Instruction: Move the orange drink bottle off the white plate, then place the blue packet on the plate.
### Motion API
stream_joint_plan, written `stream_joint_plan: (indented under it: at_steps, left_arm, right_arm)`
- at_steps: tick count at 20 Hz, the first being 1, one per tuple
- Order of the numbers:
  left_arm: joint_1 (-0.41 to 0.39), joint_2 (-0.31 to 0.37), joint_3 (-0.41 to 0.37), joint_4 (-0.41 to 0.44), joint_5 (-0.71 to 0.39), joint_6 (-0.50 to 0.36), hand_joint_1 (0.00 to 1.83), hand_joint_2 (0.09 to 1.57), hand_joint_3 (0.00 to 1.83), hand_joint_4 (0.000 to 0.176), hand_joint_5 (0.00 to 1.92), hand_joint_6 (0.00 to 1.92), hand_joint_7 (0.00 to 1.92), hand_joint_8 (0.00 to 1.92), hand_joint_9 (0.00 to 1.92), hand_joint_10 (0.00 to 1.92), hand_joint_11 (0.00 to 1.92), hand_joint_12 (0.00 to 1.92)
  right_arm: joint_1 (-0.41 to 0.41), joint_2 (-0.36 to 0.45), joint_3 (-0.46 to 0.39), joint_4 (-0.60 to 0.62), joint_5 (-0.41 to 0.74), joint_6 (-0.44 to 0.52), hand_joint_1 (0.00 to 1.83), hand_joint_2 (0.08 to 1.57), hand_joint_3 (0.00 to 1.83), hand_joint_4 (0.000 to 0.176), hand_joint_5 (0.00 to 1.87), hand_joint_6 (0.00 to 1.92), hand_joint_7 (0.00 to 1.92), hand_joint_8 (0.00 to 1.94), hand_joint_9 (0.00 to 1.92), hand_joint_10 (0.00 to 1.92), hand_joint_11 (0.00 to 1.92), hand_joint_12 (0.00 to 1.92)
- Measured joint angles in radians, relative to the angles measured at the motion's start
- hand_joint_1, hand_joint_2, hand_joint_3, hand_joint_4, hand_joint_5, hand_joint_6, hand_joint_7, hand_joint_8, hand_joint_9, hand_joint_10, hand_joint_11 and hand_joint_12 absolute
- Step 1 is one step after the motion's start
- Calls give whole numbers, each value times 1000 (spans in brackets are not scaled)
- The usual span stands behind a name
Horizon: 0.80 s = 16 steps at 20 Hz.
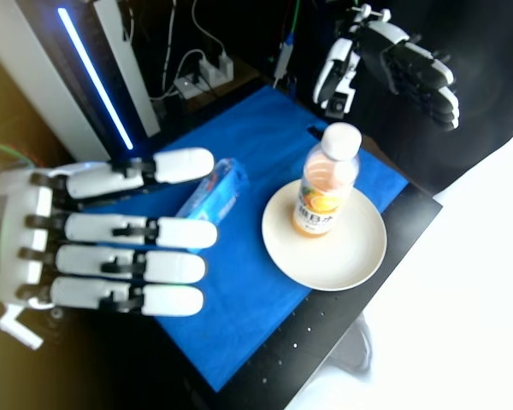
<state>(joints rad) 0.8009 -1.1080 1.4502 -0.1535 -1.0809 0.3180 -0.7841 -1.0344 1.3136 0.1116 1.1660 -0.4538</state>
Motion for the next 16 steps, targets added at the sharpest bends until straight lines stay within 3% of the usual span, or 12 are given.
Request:
stream_joint_plan:
  at_steps: [2, 5, 8, 9, 13, 14, 16]
  left_arm:
    - [0, -5, 0, -3, 0, 0, 695, 748, 0, 86, 45, 0, 156, 3, 143, 2, 0, 463]
    - [0, -13, 5, 0, 0, -5, 700, 739, 0, 105, 27, 1, 145, 2, 131, 2, 0, 414]
    - [0, -42, 26, 5, 5, -35, 723, 752, 4, 93, 0, 0, 122, 0, 125, 3, 17, 407]
    - [-4, -51, 33, 14, 9, -45, 745, 750, 2, 102, 0, 0, 123, 0, 128, 4, 25, 406]
    - [-46, -84, 64, 32, 54, -46, 784, 732, 0, 108, 0, 0, 111, 6, 141, 6, 82, 322]
    - [-62, -96, 80, 42, 64, -47, 829, 746, 0, 121, 0, 0, 117, 7, 140, 5, 92, 322]
    - [-86, -121, 106, 62, 97, -50, 766, 714, 0, 121, 0, 0, 117, 4, 109, 0, 49, 297]
  right_arm:
    - [0, -5, 0, -1, 2, 1, 619, 724, 4, 39, 184, 1, 320, 3, 292, 12, 0, 923]
    - [0, -9, 0, 0, 3, 1, 634, 731, 3, 36, 172, 2, 319, 0, 300, 8, 0, 952]
    - [0, -17, 0, 1, 3, 2, 609, 728, 1, 28, 162, 1, 312, 0, 304, 3, 0, 996]
    - [0, -18, 0, -2, 3, 2, 610, 747, 8, 28, 165, 2, 300, 0, 301, 1, 0, 998]
    - [0, -19, 0, 1, 3, 2, 619, 774, 6, 71, 190, 4, 283, 1, 292, 1, 0, 1000]
    - [0, -19, 0, 0, 4, 2, 636, 787, 6, 77, 204, 5, 296, 3, 289, 0, 0, 1021]
    - [0, -21, 0, 0, 5, 3, 643, 789, 4, 74, 197, 0, 311, 8, 296, 3, 0, 1020]
